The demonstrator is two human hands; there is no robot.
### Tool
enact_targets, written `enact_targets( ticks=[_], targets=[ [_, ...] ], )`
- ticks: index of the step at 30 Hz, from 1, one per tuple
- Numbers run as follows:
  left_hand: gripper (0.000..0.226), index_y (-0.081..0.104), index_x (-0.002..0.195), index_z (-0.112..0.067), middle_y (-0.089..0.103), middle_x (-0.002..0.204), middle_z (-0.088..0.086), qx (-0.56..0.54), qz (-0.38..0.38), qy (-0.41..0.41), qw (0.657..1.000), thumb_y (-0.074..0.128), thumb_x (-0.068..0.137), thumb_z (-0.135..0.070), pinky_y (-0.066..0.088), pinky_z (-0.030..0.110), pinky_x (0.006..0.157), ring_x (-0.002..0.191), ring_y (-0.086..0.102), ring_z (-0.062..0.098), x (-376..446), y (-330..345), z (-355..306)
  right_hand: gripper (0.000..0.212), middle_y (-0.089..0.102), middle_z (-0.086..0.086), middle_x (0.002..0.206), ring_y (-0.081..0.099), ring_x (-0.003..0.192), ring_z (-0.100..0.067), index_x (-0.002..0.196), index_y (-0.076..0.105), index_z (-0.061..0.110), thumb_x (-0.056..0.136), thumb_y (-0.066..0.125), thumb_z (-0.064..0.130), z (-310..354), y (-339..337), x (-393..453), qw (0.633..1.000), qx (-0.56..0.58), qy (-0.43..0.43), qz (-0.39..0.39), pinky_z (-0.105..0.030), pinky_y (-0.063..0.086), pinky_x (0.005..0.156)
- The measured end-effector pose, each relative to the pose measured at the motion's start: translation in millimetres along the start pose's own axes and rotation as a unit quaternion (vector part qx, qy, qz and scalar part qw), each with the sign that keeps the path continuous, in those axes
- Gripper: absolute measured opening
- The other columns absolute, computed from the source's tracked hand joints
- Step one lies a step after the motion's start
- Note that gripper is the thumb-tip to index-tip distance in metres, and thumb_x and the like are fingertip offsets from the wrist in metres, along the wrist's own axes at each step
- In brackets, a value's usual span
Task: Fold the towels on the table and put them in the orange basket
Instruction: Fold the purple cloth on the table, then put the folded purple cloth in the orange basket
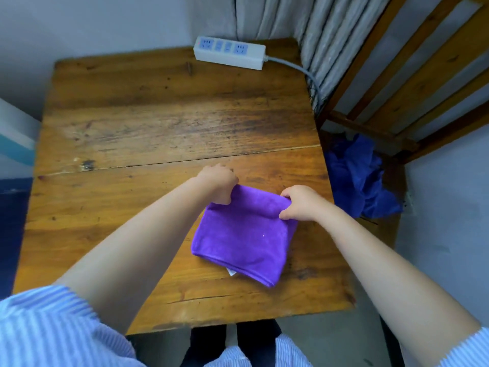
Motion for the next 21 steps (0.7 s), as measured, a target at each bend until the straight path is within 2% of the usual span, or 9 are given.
enact_targets(
  ticks=[1, 2, 4, 6, 9, 10, 14, 18, 21],
  targets=[
    [0.04, 0.055, 0.118, -0.011, 0.049, 0.123, 0.011, -0.014, -0.007, -0.001, 1.0, 0.056, 0.08, -0.023, 0.043, 0.035, 0.085, 0.12, 0.042, 0.028, -7, -1, 3, 0.01, 0.053, 0.0, 0.074, 0.053, 0.087, -0.027, 0.071, 0.053, 0.017, 0.073, 0.063, 0.018, 5, -3, -3, 1.0, -0.007, -0.007, -0.004, -0.028, 0.036, 0.068],
    [0.038, 0.055, 0.116, -0.01, 0.05, 0.121, 0.011, -0.038, -0.024, -0.007, 0.999, 0.057, 0.08, -0.023, 0.044, 0.034, 0.082, 0.118, 0.044, 0.028, -22, -4, 12, 0.012, 0.051, 0.001, 0.073, 0.052, 0.086, -0.027, 0.069, 0.051, 0.017, 0.073, 0.062, 0.017, 17, -10, -8, 0.999, -0.02, -0.026, -0.025, -0.029, 0.036, 0.069],
    [0.032, 0.053, 0.109, -0.009, 0.055, 0.114, 0.01, -0.08, -0.051, -0.037, 0.995, 0.055, 0.079, -0.021, 0.041, 0.032, 0.07, 0.107, 0.051, 0.029, -55, -6, 28, 0.012, 0.058, -0.004, 0.09, 0.054, 0.094, -0.027, 0.085, 0.056, 0.016, 0.074, 0.06, 0.016, 43, -25, -21, 0.993, -0.047, -0.067, -0.085, -0.034, 0.041, 0.078],
    [0.026, 0.051, 0.102, -0.011, 0.06, 0.106, 0.009, -0.115, -0.097, -0.087, 0.985, 0.056, 0.078, -0.02, 0.036, 0.03, 0.062, 0.097, 0.056, 0.029, -100, -7, 51, 0.025, 0.061, -0.005, 0.106, 0.054, 0.102, -0.027, 0.101, 0.056, 0.014, 0.075, 0.058, 0.015, 84, -39, -39, 0.979, -0.079, -0.123, -0.145, -0.036, 0.041, 0.086],
    [0.023, 0.05, 0.098, -0.015, 0.06, 0.102, 0.004, -0.16, -0.155, -0.145, 0.964, 0.058, 0.077, -0.022, 0.034, 0.028, 0.061, 0.093, 0.056, 0.026, -172, 0, 78, 0.027, 0.061, -0.008, 0.106, 0.052, 0.102, -0.029, 0.103, 0.054, 0.011, 0.076, 0.055, 0.014, 145, -46, -68, 0.953, -0.118, -0.206, -0.191, -0.033, 0.04, 0.081],
    [0.022, 0.05, 0.096, -0.016, 0.06, 0.101, 0.003, -0.174, -0.174, -0.181, 0.952, 0.058, 0.077, -0.023, 0.034, 0.028, 0.061, 0.093, 0.056, 0.025, -222, 12, 92, 0.026, 0.061, -0.008, 0.105, 0.052, 0.1, -0.029, 0.102, 0.054, 0.011, 0.076, 0.055, 0.015, 186, -38, -87, 0.937, -0.125, -0.258, -0.199, -0.032, 0.04, 0.078],
    [0.018, 0.044, 0.086, -0.02, 0.059, 0.098, 0.001, -0.205, -0.228, -0.284, 0.908, 0.059, 0.077, -0.024, 0.032, 0.027, 0.061, 0.092, 0.055, 0.023, -358, 52, 115, 0.025, 0.06, -0.009, 0.103, 0.053, 0.099, -0.029, 0.101, 0.056, 0.009, 0.077, 0.057, 0.015, 286, -3, -149, 0.901, -0.125, -0.367, -0.197, -0.034, 0.043, 0.076],
    [0.026, 0.051, 0.1, -0.012, 0.058, 0.105, 0.006, -0.224, -0.238, -0.396, 0.858, 0.058, 0.076, -0.021, 0.038, 0.03, 0.069, 0.1, 0.055, 0.026, -514, 118, 117, 0.025, 0.061, -0.009, 0.101, 0.054, 0.098, -0.029, 0.1, 0.057, 0.01, 0.075, 0.058, 0.014, 392, 68, -226, 0.852, -0.143, -0.475, -0.165, -0.032, 0.042, 0.072],
    [0.031, 0.052, 0.106, -0.009, 0.058, 0.11, 0.009, -0.232, -0.245, -0.466, 0.818, 0.057, 0.077, -0.02, 0.046, 0.036, 0.079, 0.106, 0.054, 0.027, -617, 174, 99, 0.029, 0.061, -0.009, 0.106, 0.055, 0.102, -0.029, 0.104, 0.057, 0.01, 0.076, 0.06, 0.016, 455, 131, -283, 0.814, -0.157, -0.543, -0.135, -0.033, 0.044, 0.078]
  ],
)
Point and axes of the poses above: each hand's wrist, its own x-axis towards the middle knuckle, its own y-axis out of the palm, z = x × y, the point moved 5 cm from there along x, towards the middle knuckle
